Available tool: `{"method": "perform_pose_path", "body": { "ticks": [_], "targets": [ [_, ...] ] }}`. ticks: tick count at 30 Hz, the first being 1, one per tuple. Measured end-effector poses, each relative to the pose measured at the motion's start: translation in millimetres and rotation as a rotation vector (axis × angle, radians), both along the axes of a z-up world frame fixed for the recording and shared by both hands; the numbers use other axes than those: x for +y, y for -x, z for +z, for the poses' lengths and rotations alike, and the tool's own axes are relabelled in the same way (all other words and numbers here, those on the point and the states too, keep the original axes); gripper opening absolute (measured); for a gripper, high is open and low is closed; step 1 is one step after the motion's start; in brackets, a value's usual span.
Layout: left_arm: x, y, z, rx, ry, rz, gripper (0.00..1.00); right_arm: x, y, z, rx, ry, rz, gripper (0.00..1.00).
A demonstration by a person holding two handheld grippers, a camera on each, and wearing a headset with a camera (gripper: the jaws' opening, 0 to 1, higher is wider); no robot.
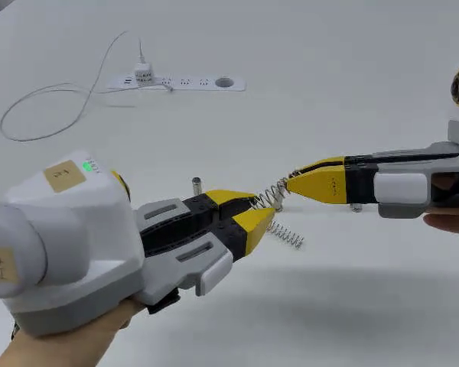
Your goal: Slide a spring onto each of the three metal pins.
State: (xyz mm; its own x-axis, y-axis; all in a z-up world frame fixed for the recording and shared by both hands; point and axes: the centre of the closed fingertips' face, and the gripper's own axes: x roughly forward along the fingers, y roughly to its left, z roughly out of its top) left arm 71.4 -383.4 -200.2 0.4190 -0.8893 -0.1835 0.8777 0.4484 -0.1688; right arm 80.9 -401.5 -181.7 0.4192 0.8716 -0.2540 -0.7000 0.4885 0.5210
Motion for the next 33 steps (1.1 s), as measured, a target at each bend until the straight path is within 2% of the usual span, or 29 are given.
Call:
{"method": "perform_pose_path", "body": {
  "ticks": [19, 23, 27, 31, 33],
  "targets": [
    [-4.2, 1.6, -6.9, -0.003, -0.046, -0.013, 0.11, 4.3, 0.9, 4.7, -0.08, 0.06, 0.029, 0.11],
    [-4.9, 0.6, -6.9, -0.016, -0.062, -0.013, 0.12, 2.9, -1.5, 6.7, -0.088, 0.059, 0.017, 0.11],
    [-3.5, 0.7, -10.8, -0.02, -0.092, -0.015, 0.18, -2.1, -5.6, 8.4, -0.099, 0.07, -0.005, 0.11],
    [-0.5, 1.9, -14.4, -0.005, -0.11, -0.011, 0.26, -11.5, -10.3, 8.7, -0.115, 0.103, -0.033, 0.11],
    [1.5, 1.8, -15.9, -0.014, -0.131, -0.008, 0.32, -17.5, -12.7, 8.3, -0.127, 0.128, -0.047, 0.11]
  ]
}}
